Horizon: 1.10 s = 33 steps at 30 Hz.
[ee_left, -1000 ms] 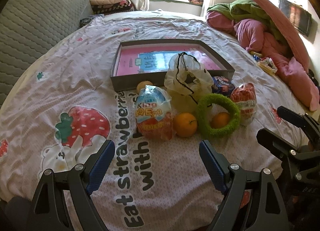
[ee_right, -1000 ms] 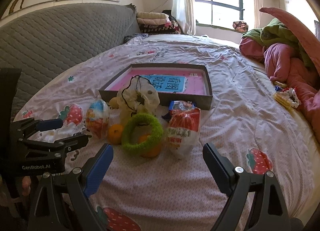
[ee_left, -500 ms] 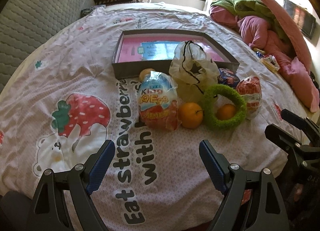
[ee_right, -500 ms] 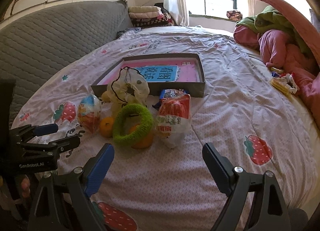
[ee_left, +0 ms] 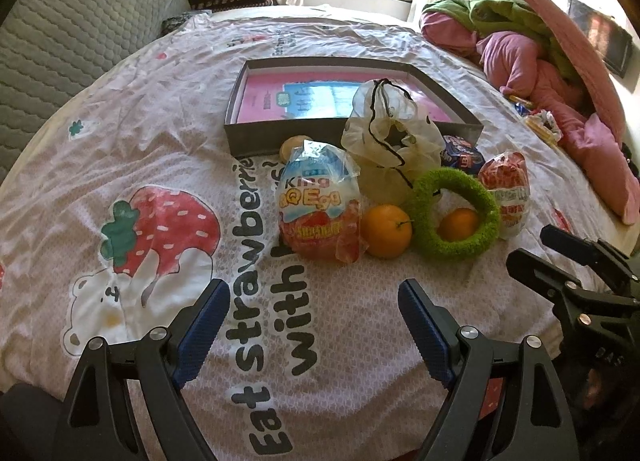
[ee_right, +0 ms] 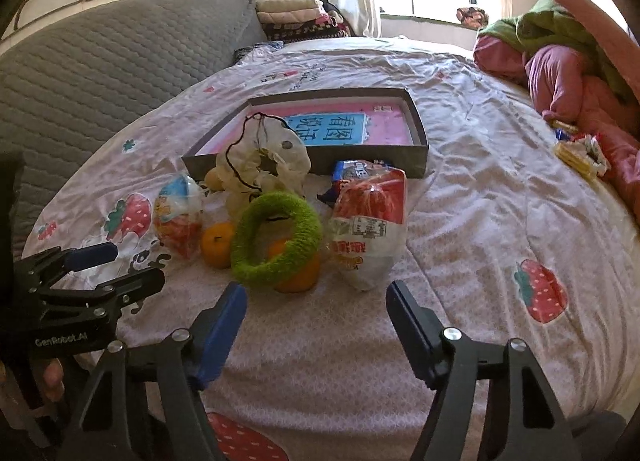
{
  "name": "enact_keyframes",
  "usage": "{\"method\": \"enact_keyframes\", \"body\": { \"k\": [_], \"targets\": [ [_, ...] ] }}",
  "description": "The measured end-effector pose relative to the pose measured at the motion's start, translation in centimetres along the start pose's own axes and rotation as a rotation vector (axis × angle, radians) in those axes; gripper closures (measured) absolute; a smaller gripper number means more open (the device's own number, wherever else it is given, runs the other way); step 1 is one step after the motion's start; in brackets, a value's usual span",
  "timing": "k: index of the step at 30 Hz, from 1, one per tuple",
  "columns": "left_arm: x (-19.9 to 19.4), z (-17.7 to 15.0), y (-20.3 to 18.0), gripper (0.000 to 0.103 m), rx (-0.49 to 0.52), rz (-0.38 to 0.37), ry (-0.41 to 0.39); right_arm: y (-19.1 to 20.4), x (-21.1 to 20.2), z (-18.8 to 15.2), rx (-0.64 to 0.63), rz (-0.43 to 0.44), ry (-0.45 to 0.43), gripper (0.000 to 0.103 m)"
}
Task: Organize objects
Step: 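Close the right gripper on the green fuzzy ring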
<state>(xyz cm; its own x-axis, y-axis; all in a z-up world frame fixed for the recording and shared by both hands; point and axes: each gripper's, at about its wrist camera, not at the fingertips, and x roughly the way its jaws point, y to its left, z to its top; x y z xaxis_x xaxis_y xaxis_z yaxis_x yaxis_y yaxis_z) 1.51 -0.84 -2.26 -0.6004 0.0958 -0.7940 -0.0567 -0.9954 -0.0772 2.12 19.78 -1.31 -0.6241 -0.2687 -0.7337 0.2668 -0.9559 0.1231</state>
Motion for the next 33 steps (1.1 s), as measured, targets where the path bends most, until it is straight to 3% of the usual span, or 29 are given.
{"method": "enact_keyframes", "body": {
  "k": [13, 33],
  "targets": [
    [0.8, 1.0, 0.3, 0.016, -0.018, -0.015, -0.033, 0.8, 1.9, 1.2, -0.004, 0.035, 0.015, 0.043],
    [2.6, 3.0, 1.1, 0.016, -0.053, 0.022, -0.049, 1.3, 3.7, 2.3, 0.007, 0.120, 0.031, 0.057]
  ]
}}
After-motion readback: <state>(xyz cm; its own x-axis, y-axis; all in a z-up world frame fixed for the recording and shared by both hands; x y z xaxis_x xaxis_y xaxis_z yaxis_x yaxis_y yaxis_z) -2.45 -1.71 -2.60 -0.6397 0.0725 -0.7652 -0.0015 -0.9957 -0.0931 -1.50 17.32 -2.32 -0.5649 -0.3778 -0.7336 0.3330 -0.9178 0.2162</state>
